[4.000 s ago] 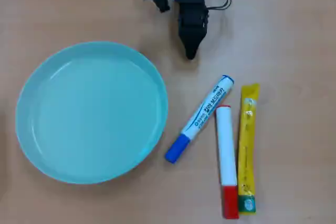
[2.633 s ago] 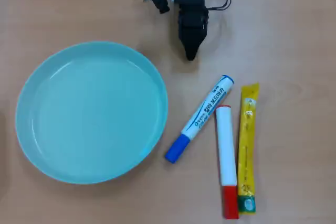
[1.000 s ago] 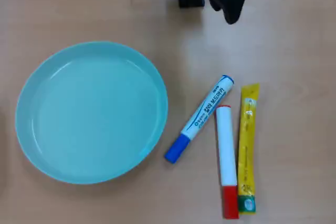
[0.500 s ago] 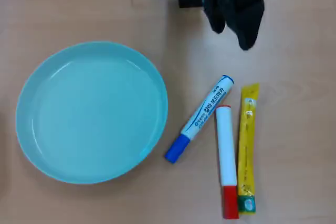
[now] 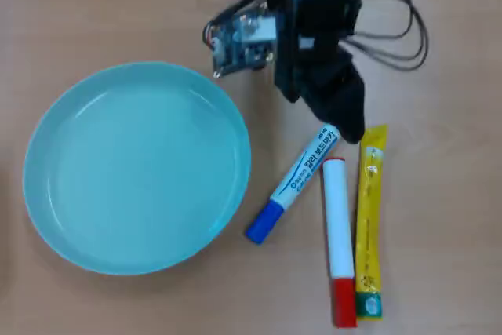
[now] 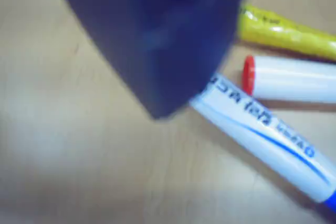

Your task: Pick up the blue pen, then put it in the green bowl

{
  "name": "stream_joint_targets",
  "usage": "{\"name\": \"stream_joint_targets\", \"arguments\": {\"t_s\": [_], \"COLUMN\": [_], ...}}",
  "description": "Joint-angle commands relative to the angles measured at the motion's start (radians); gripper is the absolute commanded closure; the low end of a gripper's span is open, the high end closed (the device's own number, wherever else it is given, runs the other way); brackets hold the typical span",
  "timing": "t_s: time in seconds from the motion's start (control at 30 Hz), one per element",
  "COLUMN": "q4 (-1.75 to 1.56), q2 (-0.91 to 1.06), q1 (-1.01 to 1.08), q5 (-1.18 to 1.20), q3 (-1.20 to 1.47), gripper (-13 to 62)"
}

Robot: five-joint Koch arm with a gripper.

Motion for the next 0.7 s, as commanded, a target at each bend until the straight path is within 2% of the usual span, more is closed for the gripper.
{"name": "stream_joint_targets", "arguments": {"t_s": [0.0, 0.27, 0.67], "q4": [0.083, 0.081, 0.080], "q2": [-0.044, -0.235, -0.380], "q1": [0.026, 0.043, 0.044], "q5": [-0.038, -0.049, -0.038], "q3": [-0.130, -0.236, -0.342], "gripper": [-8.0, -8.1, -7.8]}}
